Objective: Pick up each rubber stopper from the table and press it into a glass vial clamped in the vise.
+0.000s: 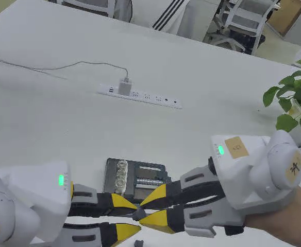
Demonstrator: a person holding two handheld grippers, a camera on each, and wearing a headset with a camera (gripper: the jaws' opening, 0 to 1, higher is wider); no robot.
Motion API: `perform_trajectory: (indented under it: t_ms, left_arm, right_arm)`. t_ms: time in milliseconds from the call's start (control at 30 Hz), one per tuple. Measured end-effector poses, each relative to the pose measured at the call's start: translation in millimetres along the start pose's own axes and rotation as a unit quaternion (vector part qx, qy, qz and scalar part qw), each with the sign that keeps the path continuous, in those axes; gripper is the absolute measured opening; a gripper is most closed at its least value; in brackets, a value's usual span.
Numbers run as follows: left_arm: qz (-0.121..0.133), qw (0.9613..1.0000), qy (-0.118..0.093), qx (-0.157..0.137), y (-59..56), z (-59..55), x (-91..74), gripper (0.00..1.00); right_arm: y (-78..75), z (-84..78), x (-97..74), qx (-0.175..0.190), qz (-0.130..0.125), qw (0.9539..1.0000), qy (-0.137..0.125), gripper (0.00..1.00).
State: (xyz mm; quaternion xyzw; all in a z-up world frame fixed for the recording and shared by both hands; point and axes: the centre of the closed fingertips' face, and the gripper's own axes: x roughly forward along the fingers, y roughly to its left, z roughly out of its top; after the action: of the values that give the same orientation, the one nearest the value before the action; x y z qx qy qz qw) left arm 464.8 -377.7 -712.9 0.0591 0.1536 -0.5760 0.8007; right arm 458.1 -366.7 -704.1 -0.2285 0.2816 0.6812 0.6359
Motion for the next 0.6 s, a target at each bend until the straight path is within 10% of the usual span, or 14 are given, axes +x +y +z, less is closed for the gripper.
perform_trajectory:
  t_ms: [600]
  left_arm:
    - [0.054, 0.9983, 0.007, -0.019, 25.8, -20.8, -21.7, 0.30]
  right_arm:
    - [-36.6, 12.5, -5.6, 0.016, -0.036, 0.9992, 0.000, 0.07]
